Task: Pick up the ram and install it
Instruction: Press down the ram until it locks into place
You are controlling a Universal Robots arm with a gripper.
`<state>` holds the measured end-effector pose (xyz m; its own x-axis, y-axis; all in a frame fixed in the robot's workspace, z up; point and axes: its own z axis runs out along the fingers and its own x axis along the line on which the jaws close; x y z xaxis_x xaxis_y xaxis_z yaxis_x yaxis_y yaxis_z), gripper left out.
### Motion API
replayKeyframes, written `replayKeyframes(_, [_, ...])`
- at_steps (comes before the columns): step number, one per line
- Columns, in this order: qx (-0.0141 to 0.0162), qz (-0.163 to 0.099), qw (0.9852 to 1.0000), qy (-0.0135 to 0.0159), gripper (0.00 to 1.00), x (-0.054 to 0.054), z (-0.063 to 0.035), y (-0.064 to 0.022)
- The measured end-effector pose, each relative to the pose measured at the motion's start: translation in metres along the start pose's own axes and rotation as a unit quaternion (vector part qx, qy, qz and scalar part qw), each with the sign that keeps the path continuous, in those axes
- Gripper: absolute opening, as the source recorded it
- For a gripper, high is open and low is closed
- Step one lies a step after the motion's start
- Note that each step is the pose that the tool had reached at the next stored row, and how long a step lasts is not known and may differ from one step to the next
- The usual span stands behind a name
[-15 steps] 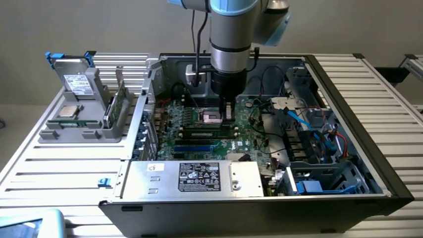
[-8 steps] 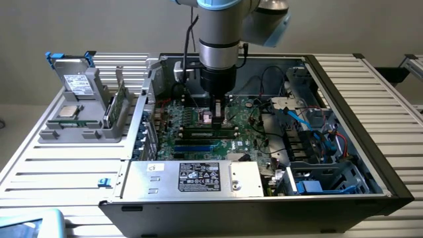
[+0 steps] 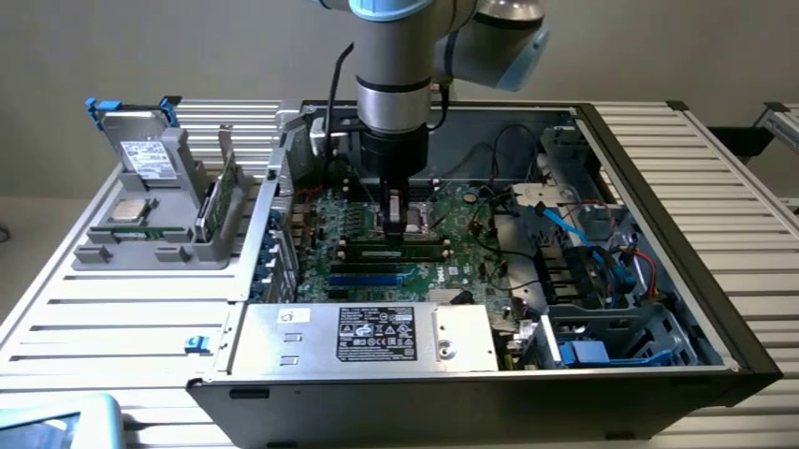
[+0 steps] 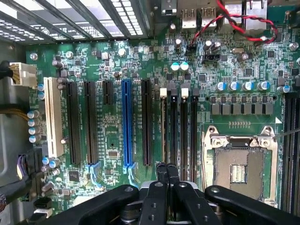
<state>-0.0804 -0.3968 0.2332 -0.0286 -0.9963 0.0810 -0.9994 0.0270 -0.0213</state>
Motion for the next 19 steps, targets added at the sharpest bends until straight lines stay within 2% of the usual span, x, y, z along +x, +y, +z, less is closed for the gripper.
replayKeyframes(7, [-0.0001, 0.000, 1.0000, 0.0000, 0.11, -0.0001, 0.0019, 0.0021])
replayKeyframes(12, [-0.0041, 0.000, 1.0000, 0.0001, 0.11, 0.0005, 0.0023, 0.0022])
replayKeyframes(19, [-0.0050, 0.000, 1.0000, 0.0004, 0.11, 0.0008, 0.0052, 0.0023])
